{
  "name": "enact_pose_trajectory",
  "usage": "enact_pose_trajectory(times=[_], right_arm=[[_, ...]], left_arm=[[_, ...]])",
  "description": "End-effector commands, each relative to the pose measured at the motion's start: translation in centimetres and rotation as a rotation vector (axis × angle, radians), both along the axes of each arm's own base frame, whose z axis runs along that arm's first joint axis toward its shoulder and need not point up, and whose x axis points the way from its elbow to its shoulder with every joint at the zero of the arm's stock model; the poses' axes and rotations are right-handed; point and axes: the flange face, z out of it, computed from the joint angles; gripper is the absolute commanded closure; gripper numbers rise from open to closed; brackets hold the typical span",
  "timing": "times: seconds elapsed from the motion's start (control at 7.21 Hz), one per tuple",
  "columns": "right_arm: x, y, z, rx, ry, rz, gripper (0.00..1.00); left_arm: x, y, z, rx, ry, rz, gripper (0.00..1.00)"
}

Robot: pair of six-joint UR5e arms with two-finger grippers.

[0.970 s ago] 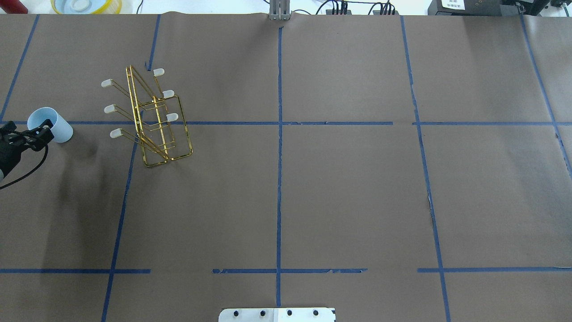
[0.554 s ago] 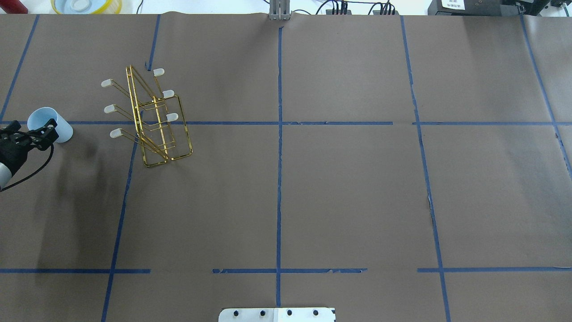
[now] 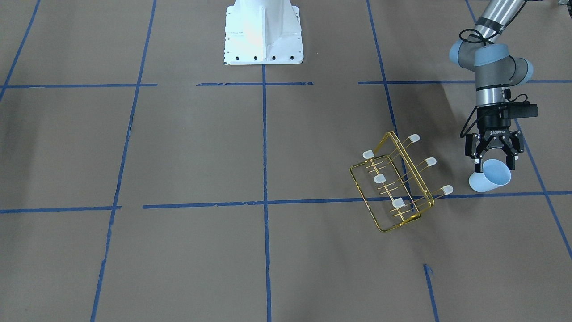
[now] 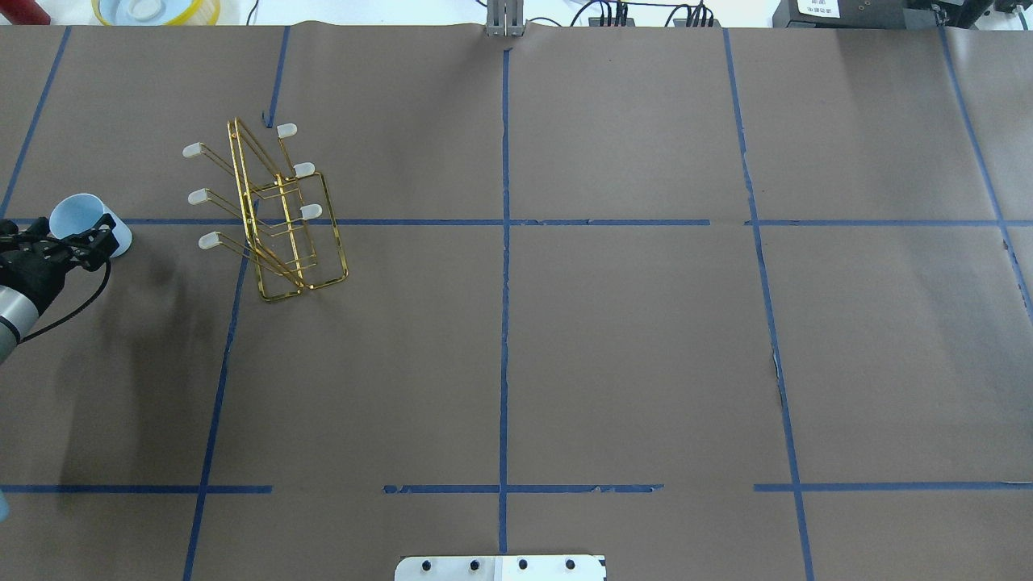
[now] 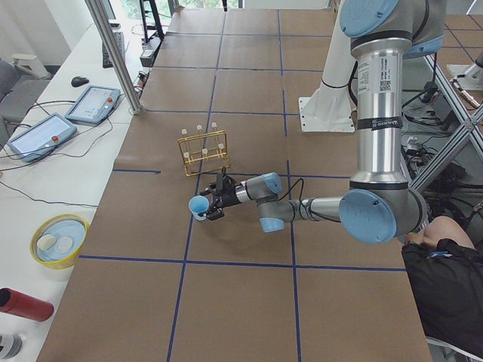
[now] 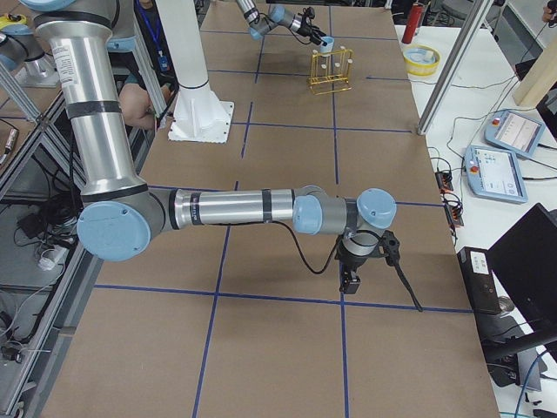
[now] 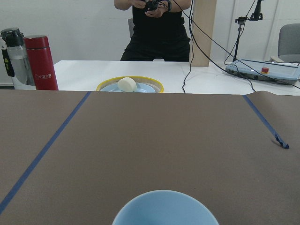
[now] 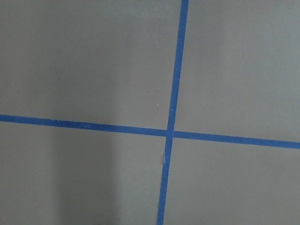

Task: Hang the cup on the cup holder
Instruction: 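Close the left gripper on the pale blue cup's rim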

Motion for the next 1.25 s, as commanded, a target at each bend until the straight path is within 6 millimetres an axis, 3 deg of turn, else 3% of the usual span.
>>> enact_pose_trajectory(times=[0.0,0.42,1.11], right_arm=[[0.0,0.0,0.0,0.0,0.0,0.0,0.0],[-0.1,0.0,0.0,0.0,0.0,-0.002,0.0],[0.0,0.0,0.0,0.0,0.0,0.0,0.0]], left_arm=[[1.0,-0.2,0.6,0.0,-0.008,0.002,0.0],[3.0,0.2,1.5,-0.009,-0.021,0.033,0.0],[3.5,0.5,3.0,-0.029,-0.046,0.044,0.0]])
